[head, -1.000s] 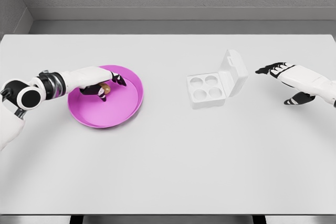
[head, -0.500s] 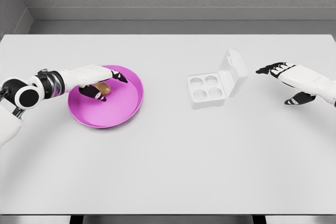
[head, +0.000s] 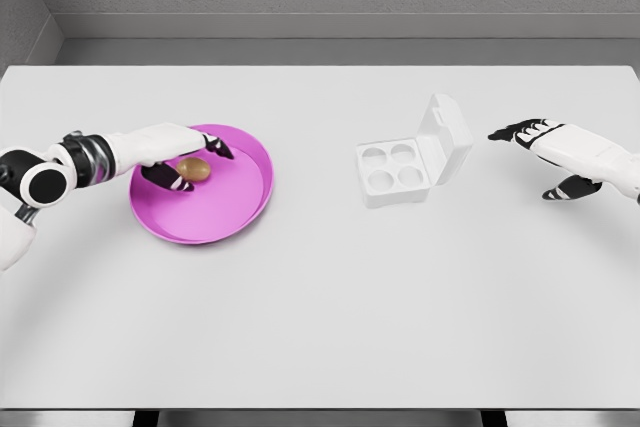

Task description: Pack egg into the box and close the box lid

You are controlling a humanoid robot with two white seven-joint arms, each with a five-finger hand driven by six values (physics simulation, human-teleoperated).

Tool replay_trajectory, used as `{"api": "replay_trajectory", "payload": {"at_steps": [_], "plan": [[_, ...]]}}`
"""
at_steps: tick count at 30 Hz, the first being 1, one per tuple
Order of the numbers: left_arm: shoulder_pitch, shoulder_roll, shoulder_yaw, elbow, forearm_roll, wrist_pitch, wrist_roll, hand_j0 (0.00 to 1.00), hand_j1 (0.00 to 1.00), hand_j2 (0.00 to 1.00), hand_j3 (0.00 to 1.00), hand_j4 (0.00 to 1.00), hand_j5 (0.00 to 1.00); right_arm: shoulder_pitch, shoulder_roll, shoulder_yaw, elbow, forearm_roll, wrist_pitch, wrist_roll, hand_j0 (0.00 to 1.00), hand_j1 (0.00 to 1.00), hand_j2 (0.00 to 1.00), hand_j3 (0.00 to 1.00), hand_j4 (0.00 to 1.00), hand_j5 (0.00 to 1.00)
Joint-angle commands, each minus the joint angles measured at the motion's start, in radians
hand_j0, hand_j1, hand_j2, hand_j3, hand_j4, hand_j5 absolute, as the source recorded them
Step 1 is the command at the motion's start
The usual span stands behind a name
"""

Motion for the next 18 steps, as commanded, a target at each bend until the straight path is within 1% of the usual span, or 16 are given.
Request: {"api": "replay_trajectory", "payload": {"at_steps": [1,5,6,9,10,13,15,17,18], "plan": [[0.000,0.000,0.000,0.009,0.003,0.002,0.000,0.69,0.69,0.69,0.69,0.69,0.69,0.000,-0.001,-0.001,0.000,-0.006,0.002,0.000,1.00,1.00,1.00,1.00,1.00,1.00],[0.002,0.000,-0.002,0.007,0.003,0.002,0.000,0.66,0.66,0.66,0.66,0.66,0.66,0.000,-0.001,-0.001,0.000,-0.006,0.002,0.000,1.00,1.00,1.00,1.00,1.00,1.00],[0.002,-0.001,-0.002,0.004,0.003,0.002,0.000,0.63,0.63,0.63,0.63,0.63,0.63,0.000,-0.001,-0.001,0.000,-0.006,0.002,0.000,1.00,1.00,1.00,1.00,1.00,1.00],[0.003,-0.001,-0.002,0.003,0.003,0.002,0.000,0.61,0.61,0.61,0.61,0.61,0.61,0.000,-0.001,-0.001,-0.001,-0.006,0.002,0.000,1.00,1.00,1.00,1.00,1.00,1.00],[0.003,-0.001,-0.002,0.001,0.003,0.002,0.000,0.55,0.55,0.55,0.55,0.55,0.55,0.000,-0.001,-0.001,-0.001,-0.006,0.002,0.000,1.00,1.00,1.00,1.00,1.00,1.00],[0.005,-0.001,-0.002,0.000,0.003,0.002,0.000,0.45,0.45,0.45,0.45,0.45,0.45,0.000,-0.001,-0.001,-0.001,-0.006,0.000,0.000,1.00,1.00,1.00,1.00,1.00,1.00],[0.003,0.000,0.000,-0.002,0.005,0.002,0.000,0.36,0.36,0.36,0.36,0.36,0.36,0.000,-0.001,-0.001,-0.001,-0.006,0.000,0.000,1.00,1.00,1.00,1.00,1.00,1.00],[0.003,-0.001,0.003,-0.003,0.005,0.002,0.000,0.31,0.31,0.31,0.31,0.31,0.31,0.000,-0.001,-0.001,-0.001,-0.006,0.000,0.000,1.00,1.00,1.00,1.00,1.00,1.00],[0.003,-0.001,0.003,-0.003,0.005,0.002,0.000,0.30,0.30,0.30,0.30,0.30,0.30,0.000,-0.001,-0.001,-0.001,-0.006,0.000,0.000,1.00,1.00,1.00,1.00,1.00,1.00]]}}
